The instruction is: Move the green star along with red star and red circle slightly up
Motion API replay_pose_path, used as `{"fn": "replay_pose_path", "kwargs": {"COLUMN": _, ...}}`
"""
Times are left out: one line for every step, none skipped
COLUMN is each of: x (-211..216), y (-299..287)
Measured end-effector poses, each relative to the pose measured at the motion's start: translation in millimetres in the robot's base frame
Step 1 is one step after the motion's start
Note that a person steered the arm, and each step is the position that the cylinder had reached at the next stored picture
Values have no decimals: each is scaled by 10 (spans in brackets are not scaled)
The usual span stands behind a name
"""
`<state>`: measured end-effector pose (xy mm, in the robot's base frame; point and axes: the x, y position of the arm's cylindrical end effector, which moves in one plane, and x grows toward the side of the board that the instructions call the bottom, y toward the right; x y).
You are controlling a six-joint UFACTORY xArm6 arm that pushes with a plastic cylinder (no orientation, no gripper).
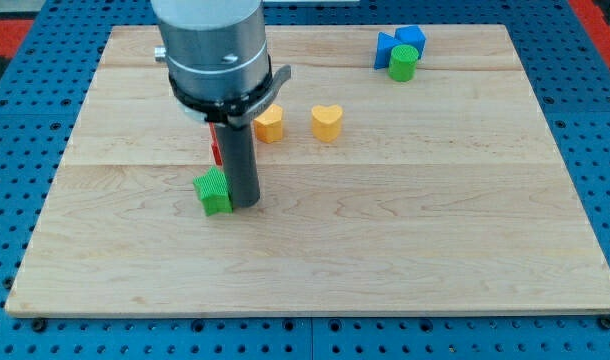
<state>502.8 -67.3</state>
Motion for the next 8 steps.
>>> {"fn": "replay_pose_path", "kwargs": {"x": 332, "y": 4}}
{"fn": "replay_pose_path", "kwargs": {"x": 539, "y": -282}}
{"fn": "replay_pose_path", "kwargs": {"x": 298, "y": -331}}
{"fn": "replay_pose_path", "kwargs": {"x": -77, "y": -331}}
{"fn": "replay_pose_path", "kwargs": {"x": -374, "y": -331}}
{"fn": "replay_pose_path", "kwargs": {"x": -626, "y": -331}}
{"fn": "replay_pose_path", "kwargs": {"x": -842, "y": -331}}
{"fn": "replay_pose_path", "kwargs": {"x": -1033, "y": -330}}
